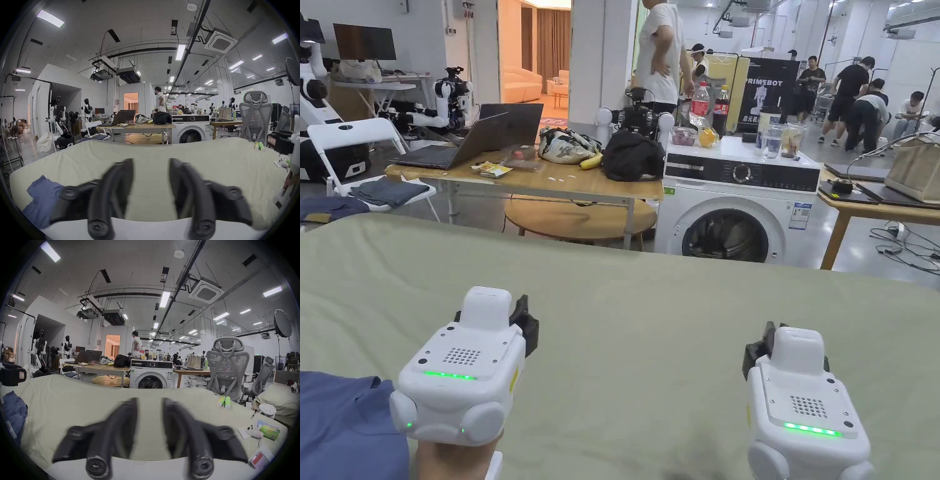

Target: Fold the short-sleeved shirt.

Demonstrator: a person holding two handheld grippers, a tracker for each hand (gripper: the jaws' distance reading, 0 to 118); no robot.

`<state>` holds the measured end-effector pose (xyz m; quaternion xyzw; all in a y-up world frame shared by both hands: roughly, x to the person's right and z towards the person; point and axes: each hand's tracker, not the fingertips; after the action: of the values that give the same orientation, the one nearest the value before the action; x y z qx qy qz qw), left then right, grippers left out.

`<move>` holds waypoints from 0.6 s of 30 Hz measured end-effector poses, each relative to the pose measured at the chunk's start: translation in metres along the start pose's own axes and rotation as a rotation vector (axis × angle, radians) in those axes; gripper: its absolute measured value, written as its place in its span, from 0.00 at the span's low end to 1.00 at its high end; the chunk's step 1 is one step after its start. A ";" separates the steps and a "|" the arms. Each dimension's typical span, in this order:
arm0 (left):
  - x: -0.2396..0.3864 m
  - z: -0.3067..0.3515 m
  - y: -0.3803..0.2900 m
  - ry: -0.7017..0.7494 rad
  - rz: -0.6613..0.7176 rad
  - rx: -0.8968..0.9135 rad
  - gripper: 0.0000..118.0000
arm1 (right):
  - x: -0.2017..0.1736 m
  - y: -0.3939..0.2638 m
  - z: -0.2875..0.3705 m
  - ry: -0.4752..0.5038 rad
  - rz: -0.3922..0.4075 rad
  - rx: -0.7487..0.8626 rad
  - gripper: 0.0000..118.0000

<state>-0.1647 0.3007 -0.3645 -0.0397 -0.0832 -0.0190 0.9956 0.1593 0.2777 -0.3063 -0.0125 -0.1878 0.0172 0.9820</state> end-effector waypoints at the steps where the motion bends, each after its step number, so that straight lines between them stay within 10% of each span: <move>1: 0.002 0.000 0.000 0.015 -0.019 -0.005 0.01 | 0.001 0.000 0.002 -0.001 -0.016 0.011 0.01; 18: -0.056 0.016 0.013 0.101 0.023 -0.110 0.00 | -0.037 0.014 0.001 0.090 -0.044 -0.067 0.00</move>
<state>-0.2219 0.3166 -0.3588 -0.0942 -0.0314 -0.0141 0.9950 0.1244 0.2903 -0.3191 -0.0420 -0.1441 -0.0113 0.9886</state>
